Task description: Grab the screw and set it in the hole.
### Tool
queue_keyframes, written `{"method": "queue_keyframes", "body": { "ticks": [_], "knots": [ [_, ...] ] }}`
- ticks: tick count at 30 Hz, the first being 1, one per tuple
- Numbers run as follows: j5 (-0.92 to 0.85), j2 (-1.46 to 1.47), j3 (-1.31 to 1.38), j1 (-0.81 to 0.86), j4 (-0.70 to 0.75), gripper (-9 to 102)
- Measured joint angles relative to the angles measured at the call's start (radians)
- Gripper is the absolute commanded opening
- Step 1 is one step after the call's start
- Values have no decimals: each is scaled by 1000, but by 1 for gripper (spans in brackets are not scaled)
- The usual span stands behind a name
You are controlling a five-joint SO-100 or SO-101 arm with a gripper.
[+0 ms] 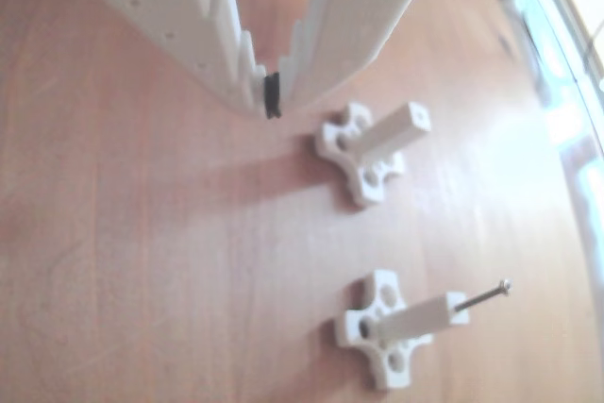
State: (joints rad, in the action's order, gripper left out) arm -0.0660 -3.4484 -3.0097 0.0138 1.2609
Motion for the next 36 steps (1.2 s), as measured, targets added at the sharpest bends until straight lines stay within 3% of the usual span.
{"method": "queue_keyframes", "body": {
  "ticks": [26, 36],
  "knots": [
    [-2, 11, 58, 8, 28, -4],
    [0, 225, 195, 6, 31, -4]
  ]
}}
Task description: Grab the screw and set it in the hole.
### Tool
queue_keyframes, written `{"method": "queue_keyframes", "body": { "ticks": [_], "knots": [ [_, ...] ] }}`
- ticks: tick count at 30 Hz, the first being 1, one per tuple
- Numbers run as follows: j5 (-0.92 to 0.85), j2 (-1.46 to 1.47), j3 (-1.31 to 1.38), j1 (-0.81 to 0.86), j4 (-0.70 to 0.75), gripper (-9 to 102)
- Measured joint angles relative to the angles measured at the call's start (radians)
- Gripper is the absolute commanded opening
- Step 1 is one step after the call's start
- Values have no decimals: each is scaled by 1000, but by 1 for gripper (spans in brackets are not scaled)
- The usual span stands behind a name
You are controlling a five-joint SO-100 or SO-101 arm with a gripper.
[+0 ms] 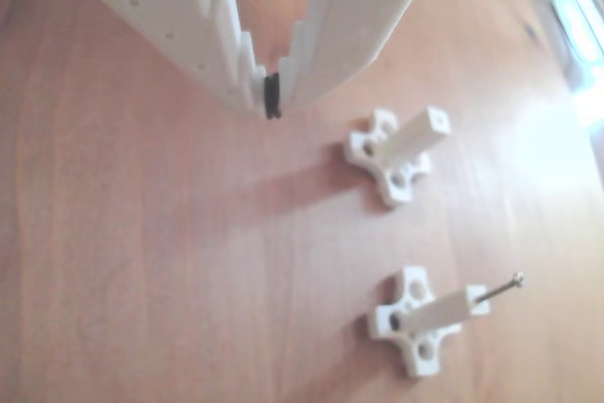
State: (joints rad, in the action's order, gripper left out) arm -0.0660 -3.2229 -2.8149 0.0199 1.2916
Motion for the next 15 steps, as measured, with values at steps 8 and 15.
{"method": "queue_keyframes", "body": {
  "ticks": [8, 15],
  "knots": [
    [0, 199, 133, 2, -38, -4],
    [0, 362, 265, 32, -55, -4]
  ]
}}
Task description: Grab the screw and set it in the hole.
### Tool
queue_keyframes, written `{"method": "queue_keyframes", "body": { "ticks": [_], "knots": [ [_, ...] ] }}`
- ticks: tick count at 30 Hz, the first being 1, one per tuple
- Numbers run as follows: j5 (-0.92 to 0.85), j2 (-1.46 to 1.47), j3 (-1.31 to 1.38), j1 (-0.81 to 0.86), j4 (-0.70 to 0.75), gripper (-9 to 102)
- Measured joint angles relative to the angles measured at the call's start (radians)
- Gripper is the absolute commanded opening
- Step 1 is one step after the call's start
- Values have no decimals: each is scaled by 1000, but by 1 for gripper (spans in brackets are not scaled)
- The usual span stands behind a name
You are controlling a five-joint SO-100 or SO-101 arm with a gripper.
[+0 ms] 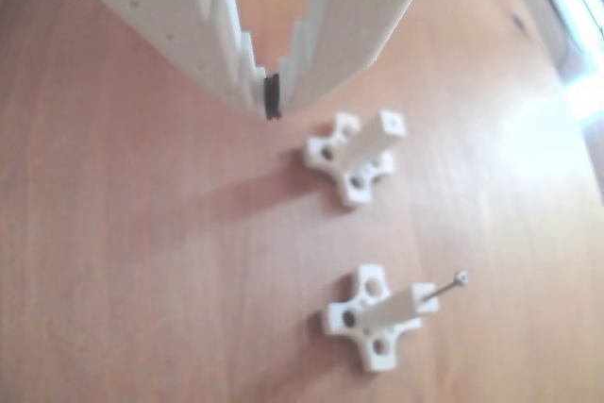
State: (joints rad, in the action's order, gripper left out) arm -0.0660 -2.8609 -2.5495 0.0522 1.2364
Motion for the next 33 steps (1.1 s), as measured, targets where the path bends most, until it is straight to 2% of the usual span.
{"method": "queue_keyframes", "body": {
  "ticks": [11, 21, 26, 33],
  "knots": [
    [9, 293, 245, 21, 0, -4],
    [18, 635, 545, 29, 143, -4],
    [18, 802, 693, 52, 166, 0],
    [28, 913, 738, 77, 161, 3]
  ]
}}
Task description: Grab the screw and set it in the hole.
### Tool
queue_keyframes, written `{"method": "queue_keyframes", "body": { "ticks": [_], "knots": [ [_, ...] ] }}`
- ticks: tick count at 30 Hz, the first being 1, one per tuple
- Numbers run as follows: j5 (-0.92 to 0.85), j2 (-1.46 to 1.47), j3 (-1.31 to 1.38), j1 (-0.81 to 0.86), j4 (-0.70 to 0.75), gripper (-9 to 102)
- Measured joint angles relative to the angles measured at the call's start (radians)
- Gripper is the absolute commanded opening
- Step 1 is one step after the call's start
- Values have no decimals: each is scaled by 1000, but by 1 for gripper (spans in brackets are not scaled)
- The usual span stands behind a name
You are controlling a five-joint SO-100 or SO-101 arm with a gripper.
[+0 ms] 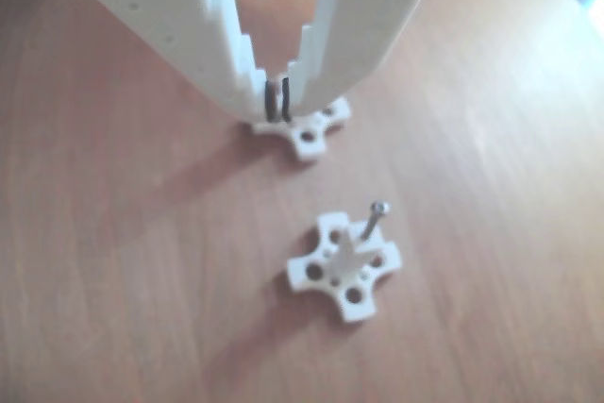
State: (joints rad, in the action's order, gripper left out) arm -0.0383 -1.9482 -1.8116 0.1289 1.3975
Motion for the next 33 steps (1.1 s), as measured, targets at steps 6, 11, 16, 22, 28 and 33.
{"method": "queue_keyframes", "body": {
  "ticks": [6, 11, 16, 22, 28, 33],
  "knots": [
    [5, 74, 0, 11, -38, 5],
    [6, 101, 12, 26, -58, 7],
    [6, 121, 31, 28, -66, 9],
    [6, 144, 48, 28, -66, 11],
    [6, 164, 55, 18, -66, 12],
    [6, 173, 55, 15, -66, 12]
  ]
}}
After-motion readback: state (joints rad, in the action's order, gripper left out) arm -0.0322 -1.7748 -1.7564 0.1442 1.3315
